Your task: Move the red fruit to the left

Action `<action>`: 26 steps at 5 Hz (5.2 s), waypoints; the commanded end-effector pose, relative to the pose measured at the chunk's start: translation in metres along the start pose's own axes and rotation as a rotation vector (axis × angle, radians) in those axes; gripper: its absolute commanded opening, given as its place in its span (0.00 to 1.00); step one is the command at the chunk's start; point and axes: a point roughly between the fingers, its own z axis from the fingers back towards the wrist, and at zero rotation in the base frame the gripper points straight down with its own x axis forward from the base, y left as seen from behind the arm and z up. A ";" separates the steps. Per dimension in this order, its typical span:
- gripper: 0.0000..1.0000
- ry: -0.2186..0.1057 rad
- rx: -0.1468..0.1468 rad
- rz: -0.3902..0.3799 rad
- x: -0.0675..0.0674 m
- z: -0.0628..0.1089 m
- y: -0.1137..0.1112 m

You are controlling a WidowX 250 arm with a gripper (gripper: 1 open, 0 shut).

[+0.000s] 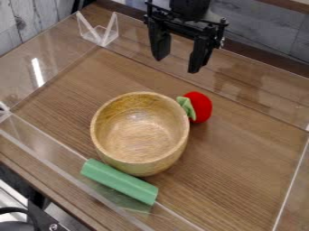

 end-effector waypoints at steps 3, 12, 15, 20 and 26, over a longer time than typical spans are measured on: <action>1.00 0.020 -0.003 0.144 0.035 -0.036 -0.037; 0.00 -0.011 0.014 0.475 0.027 -0.057 -0.053; 0.00 -0.001 0.005 0.465 0.018 -0.058 -0.055; 1.00 0.017 0.000 0.608 0.023 -0.079 -0.063; 0.00 -0.046 -0.111 0.727 0.042 -0.037 -0.017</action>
